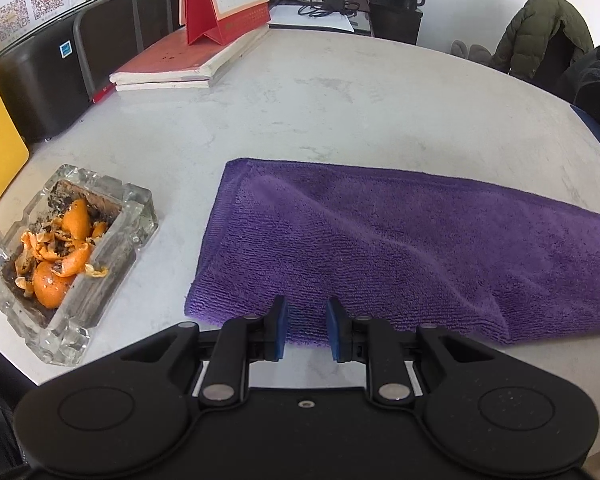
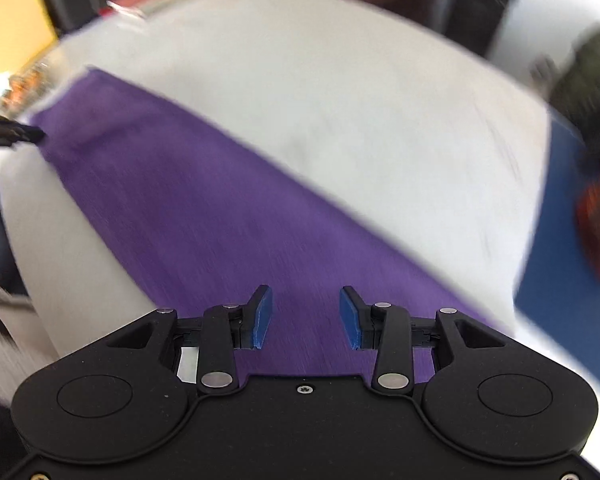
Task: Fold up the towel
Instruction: 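Move both open grippers over the folded towel strip, then grasp the end of the folded towel strip with the right gripper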
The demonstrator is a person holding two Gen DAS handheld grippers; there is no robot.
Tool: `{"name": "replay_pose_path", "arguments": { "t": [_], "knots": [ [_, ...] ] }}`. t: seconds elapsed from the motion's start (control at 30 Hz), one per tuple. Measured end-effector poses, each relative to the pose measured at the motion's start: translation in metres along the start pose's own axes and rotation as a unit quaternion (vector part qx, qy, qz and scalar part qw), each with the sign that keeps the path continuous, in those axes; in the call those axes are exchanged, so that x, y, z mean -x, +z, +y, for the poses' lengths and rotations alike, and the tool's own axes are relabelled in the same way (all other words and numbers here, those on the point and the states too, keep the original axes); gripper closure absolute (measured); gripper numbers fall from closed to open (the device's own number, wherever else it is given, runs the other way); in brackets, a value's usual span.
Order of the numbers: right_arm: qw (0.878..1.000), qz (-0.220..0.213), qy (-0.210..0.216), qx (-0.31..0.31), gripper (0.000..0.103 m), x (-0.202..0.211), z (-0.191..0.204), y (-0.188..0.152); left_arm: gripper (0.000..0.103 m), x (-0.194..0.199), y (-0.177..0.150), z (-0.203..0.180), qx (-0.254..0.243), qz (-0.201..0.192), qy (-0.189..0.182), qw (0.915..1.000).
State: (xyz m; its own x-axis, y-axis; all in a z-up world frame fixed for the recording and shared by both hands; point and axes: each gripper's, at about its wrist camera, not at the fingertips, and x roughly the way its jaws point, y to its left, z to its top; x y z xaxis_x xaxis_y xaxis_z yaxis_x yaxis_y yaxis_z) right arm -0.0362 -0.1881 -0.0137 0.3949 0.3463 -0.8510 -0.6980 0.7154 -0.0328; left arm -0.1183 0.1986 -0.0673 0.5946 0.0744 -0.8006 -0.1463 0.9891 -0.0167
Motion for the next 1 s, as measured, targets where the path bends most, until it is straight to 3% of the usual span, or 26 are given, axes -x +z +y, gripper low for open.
{"name": "replay_pose_path", "arguments": {
  "t": [0.1, 0.2, 0.43, 0.67, 1.0],
  "knots": [
    [0.996, -0.046, 0.051, 0.064, 0.066, -0.01, 0.029, 0.061, 0.084, -0.001, 0.002, 0.006, 0.005, -0.007, -0.001, 1.0],
    [0.979, -0.071, 0.127, 0.143, 0.066, -0.037, 0.084, 0.126, 0.084, -0.004, 0.003, 0.011, -0.004, -0.006, 0.002, 1.0],
    [0.939, -0.046, 0.188, 0.285, 0.072, -0.134, 0.169, 0.204, 0.084, -0.009, -0.002, 0.026, 0.002, -0.001, -0.007, 1.0],
    [0.912, -0.017, 0.209, 0.354, 0.078, -0.205, 0.208, 0.234, 0.084, -0.004, -0.007, 0.036, 0.01, 0.001, -0.023, 0.9997],
    [0.877, 0.023, 0.248, 0.411, 0.078, -0.238, 0.228, 0.245, 0.083, 0.002, -0.015, 0.05, 0.036, -0.006, -0.047, 0.9983]
  ]
}}
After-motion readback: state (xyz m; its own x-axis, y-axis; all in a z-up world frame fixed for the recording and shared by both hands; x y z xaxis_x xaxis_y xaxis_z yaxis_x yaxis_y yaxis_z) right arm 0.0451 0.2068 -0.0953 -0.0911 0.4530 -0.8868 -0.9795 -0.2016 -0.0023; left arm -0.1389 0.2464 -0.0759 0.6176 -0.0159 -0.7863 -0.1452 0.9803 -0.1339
